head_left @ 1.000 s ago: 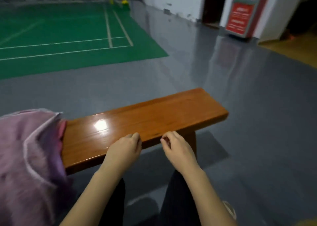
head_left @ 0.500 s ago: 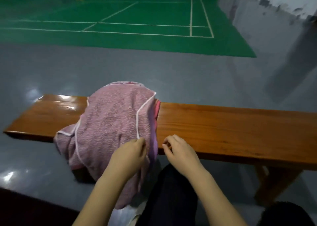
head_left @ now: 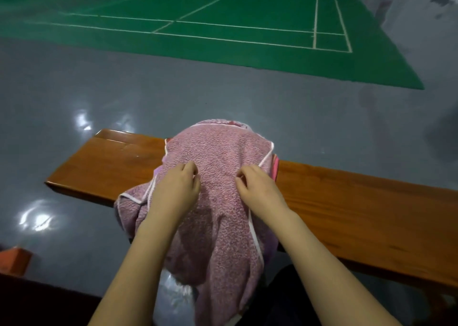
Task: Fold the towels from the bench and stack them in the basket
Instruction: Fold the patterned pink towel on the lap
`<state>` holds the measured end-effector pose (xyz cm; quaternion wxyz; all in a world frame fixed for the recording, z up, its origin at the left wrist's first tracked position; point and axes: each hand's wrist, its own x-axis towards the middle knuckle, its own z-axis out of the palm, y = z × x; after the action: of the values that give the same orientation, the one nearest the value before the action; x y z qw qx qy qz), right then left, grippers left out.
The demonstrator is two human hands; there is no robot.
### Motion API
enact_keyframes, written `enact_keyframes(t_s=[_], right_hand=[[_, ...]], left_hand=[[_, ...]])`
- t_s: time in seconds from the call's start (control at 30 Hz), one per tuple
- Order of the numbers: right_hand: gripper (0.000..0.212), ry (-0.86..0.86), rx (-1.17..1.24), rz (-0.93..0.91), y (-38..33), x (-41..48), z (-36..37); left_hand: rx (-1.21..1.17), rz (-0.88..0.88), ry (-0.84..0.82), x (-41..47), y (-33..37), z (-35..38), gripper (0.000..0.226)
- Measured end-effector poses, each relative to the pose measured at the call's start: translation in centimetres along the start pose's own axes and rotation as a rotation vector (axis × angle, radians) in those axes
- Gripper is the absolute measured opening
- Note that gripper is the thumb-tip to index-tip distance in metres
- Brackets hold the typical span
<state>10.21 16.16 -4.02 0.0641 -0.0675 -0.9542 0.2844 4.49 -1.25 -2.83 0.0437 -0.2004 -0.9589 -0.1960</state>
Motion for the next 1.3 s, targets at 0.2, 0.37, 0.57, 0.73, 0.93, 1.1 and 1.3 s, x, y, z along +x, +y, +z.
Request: enact_keyframes(t_s=[0.2,0.37,0.57,0.73,0.93,1.1,1.3], right_hand=[[0.019,0.058,-0.1,0.12,1.6,0.3,3.9],[0.012,0.138,-0.046,0.116,1.9,0.3,4.9],[0.039,0.333,0.096,0.292,2.6,-1.3,5.0],[0.058,0.135,-0.153,0.586,3.8,-1.6,3.1],[0.036,0.308,0.209,0.251,2.2,-1.4,1.0],[0.041,0.209,0.983,0.506,1.0,-1.1,1.6],[0.02,-0.193,1.223,0.612,1.5,-4.7,2.1]], left_hand=[[-0.041,-0.097,-0.014,-0.3,-4.3,4.4,0.018],[-0.169,-0.247,0.089,-1.2,-4.8,4.7,0.021],[-0.185,-0.556,0.104,-1.5,-6.9,4.4,0.032],[-0.355,-0.603,0.158,-1.7,-7.8,2.9,0.013],[-0.469,-0.421,0.309,-1.7,-1.8,-1.5,0.011],[-0.74,-0.514,0.164,-2.6,2.1,-0.8,0.021],[-0.985,-0.664,-0.343,-6.4,0.4,0.4,0.022]])
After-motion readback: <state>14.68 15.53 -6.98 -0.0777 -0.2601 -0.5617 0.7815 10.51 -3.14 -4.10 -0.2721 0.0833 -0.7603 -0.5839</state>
